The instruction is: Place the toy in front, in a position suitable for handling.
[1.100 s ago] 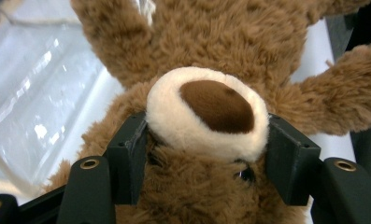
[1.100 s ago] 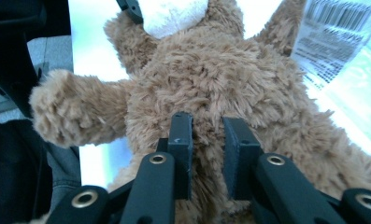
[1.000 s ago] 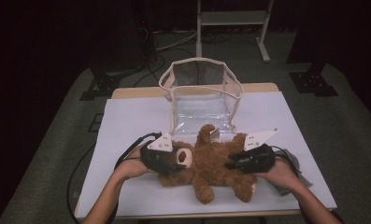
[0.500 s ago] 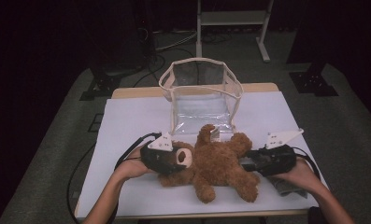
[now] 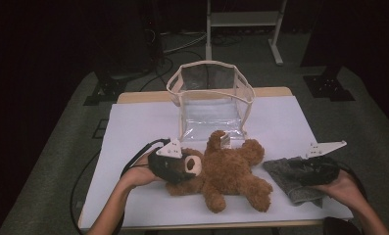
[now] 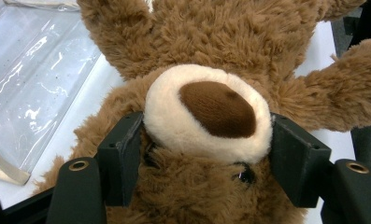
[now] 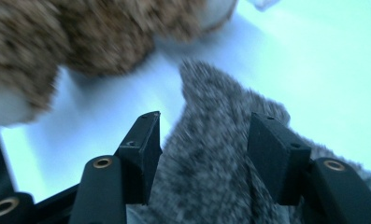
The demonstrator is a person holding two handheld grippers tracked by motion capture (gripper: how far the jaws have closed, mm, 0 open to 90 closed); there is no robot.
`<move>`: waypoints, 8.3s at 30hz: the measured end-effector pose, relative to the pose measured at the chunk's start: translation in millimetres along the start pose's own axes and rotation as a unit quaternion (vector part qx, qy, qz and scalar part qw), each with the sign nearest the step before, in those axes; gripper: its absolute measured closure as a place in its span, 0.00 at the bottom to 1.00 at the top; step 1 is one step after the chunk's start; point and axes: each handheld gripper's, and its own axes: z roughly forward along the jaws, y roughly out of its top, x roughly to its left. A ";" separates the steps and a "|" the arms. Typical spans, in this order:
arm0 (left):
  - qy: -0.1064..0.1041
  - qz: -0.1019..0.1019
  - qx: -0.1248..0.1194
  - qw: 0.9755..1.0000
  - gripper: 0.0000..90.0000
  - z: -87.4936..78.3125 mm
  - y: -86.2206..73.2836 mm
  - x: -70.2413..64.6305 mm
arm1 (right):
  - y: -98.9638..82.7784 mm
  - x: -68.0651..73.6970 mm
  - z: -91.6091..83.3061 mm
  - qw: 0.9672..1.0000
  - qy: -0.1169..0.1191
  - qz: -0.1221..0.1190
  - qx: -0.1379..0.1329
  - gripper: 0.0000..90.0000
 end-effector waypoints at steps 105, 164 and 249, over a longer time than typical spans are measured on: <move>0.036 -0.010 -0.015 0.999 0.29 9.0 -1.0 -12.4 | 144.8 105.8 56.4 0.975 0.128 -0.180 -0.023 0.87; 0.031 -0.023 -0.025 0.999 0.29 9.8 -4.9 -8.4 | 15.6 57.5 3.9 0.993 0.097 -0.013 -0.062 0.86; 0.032 -0.018 -0.013 0.999 0.29 9.5 -3.7 -10.7 | 113.5 127.3 42.6 0.971 0.138 -0.193 -0.036 0.86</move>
